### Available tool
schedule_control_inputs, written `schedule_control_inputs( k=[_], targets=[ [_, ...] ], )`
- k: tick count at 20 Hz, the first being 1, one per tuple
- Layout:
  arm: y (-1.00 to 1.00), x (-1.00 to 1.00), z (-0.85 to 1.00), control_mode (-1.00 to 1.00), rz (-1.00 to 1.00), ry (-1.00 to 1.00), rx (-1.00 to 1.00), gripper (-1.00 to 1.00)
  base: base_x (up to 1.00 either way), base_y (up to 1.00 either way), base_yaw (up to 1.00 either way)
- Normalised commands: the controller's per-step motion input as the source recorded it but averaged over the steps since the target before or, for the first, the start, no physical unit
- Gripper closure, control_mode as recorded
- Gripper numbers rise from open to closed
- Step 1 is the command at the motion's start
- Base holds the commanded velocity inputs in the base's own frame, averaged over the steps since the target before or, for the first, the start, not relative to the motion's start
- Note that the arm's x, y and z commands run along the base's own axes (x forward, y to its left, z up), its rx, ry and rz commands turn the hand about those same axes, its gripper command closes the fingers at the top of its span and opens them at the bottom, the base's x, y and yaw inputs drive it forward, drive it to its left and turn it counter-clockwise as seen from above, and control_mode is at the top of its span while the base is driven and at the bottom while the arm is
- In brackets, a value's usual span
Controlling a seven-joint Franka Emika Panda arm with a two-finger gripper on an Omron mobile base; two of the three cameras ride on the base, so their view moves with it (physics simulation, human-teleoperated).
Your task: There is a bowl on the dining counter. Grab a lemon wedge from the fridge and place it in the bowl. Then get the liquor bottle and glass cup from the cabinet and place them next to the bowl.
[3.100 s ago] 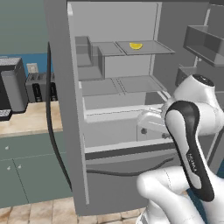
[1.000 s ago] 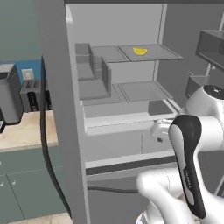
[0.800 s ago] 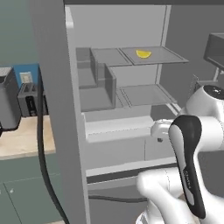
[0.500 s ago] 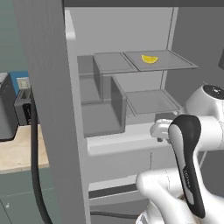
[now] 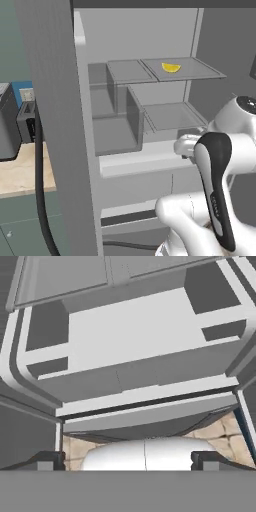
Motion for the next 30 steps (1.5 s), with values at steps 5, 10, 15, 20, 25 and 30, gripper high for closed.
schedule_control_inputs(
  k=[5,10,15,20,25,30],
  targets=[
    [-0.29,-0.03,0.55,-1.0,0.15,-0.33,-0.16,-1.0,0.0,0.0,0.0],
    [-0.26,0.0,0.58,-1.0,0.15,-0.24,-0.15,-1.0,0.0,0.0,0.0],
    [-0.15,0.19,0.47,-1.0,0.11,-0.1,-0.11,-1.0,0.0,0.0,0.0],
    [-0.01,0.34,0.43,-1.0,0.02,0.0,-0.1,-1.0,0.0,0.0,0.0],
    [-0.01,0.36,0.27,-1.0,0.0,0.0,-0.06,-1.0,0.0,0.0,0.0],
    [-0.2,0.34,0.04,-1.0,0.01,-0.03,-0.03,-1.0,0.0,0.0,0.0]
  ],
)
